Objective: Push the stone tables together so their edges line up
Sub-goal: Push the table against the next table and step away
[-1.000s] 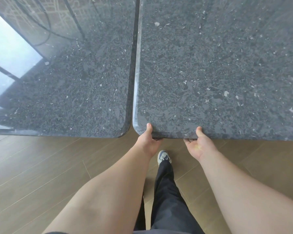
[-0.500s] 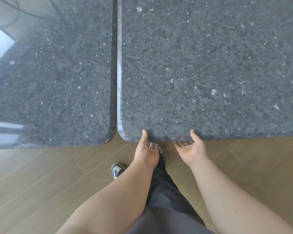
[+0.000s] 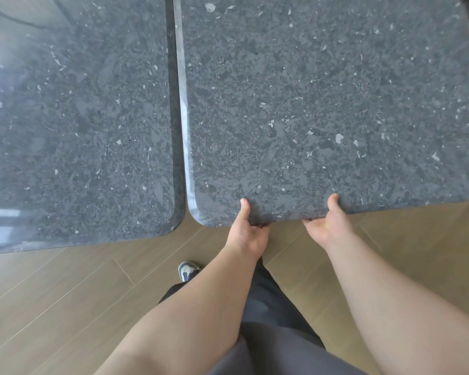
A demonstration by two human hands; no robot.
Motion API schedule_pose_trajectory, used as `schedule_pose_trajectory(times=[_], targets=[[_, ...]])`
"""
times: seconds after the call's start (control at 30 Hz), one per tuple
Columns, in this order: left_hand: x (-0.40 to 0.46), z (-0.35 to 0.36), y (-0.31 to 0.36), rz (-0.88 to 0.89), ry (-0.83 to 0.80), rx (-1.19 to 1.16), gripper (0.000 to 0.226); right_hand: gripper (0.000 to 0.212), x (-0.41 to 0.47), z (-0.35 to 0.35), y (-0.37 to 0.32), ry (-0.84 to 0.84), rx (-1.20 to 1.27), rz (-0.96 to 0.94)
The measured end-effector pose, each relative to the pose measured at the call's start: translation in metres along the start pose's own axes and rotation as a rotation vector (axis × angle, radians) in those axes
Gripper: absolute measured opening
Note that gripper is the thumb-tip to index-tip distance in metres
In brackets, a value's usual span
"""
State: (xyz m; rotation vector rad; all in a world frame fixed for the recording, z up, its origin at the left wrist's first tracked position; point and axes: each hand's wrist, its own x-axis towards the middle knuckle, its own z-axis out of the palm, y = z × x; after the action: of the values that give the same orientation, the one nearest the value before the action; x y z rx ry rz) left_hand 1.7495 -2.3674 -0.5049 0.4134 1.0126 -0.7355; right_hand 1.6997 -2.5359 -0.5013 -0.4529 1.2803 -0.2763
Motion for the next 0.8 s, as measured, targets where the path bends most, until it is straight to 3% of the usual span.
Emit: schedule_pose_trajectory(times=[0.27,0.4,0.57,0.8], targets=[[-0.006,0.0,0.009,-0.035,-0.002,0.001,0.043,0.041,-0.005,0.003,0.007,-0.005,0.007,-0.001],[-0.009,0.0,0.008,-0.045,0.015,0.005,0.033,0.038,-0.009,0.002,0.007,-0.003,0.015,0.0],[-0.016,-0.007,0.014,-0.071,0.023,0.036,0.046,0.03,-0.017,-0.005,0.014,0.018,0.057,0.006],[-0.019,-0.032,0.049,0.072,0.12,-0.005,0.046,0.047,-0.036,0.012,0.059,-0.048,0.082,0.175]])
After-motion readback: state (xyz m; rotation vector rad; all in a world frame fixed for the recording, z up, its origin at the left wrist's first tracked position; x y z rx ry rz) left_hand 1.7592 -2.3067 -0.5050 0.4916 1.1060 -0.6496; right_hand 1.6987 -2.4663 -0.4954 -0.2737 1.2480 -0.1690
